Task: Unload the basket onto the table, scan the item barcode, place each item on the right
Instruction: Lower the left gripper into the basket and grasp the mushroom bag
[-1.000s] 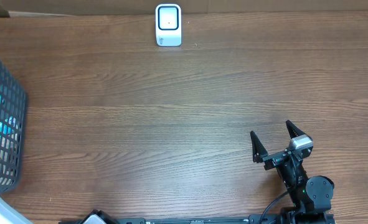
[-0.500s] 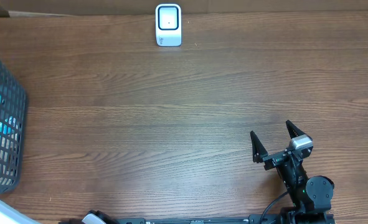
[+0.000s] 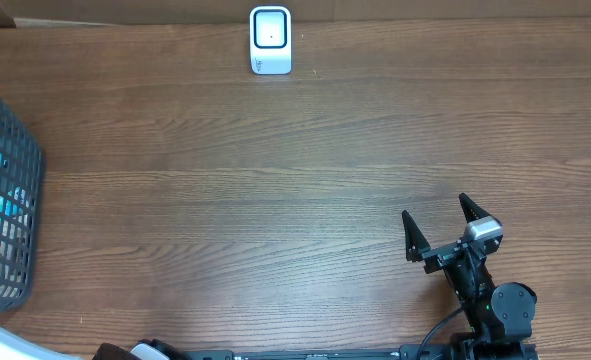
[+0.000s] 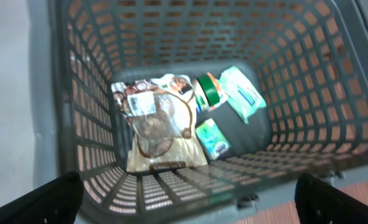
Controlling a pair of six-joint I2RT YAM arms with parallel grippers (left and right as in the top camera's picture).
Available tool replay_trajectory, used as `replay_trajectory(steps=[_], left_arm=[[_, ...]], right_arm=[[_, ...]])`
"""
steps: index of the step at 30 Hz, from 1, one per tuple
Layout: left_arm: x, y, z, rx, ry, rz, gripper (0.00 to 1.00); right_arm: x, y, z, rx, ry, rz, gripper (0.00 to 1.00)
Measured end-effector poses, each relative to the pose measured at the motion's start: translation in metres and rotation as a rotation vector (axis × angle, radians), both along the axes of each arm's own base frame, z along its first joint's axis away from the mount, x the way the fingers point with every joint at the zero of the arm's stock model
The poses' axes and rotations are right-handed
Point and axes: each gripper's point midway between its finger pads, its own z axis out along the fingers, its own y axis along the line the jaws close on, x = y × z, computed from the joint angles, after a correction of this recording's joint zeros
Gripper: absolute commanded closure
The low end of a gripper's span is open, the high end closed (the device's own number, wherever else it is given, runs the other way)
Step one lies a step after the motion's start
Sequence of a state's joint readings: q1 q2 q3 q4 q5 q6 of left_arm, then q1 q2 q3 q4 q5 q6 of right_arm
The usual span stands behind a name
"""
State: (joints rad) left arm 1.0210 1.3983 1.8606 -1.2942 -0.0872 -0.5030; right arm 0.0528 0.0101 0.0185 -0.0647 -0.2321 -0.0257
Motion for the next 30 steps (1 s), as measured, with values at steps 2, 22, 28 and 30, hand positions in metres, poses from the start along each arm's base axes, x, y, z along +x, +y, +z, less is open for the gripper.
replay_trajectory(steps=[2,22,28,30], left_arm=[[-0.006,0.004,0.001,0.005,-0.003,0.021,0.0],[-0.039,0.043,-0.016,-0.034,-0.012,0.187,0.0],[-0.047,0.053,-0.03,-0.076,0.017,0.224,0.0],[-0.049,0.057,-0.037,-0.086,0.038,0.233,0.0]], right_arm=[[0.0,0.0,0.0,0.0,0.0,0.0,0.0],[0.0,0.0,0.0,0.0,0.0,0.0,0.0],[0.0,0.0,0.0,0.0,0.0,0.0,0.0],[0.0,0.0,0.0,0.0,0.0,0.0,0.0]])
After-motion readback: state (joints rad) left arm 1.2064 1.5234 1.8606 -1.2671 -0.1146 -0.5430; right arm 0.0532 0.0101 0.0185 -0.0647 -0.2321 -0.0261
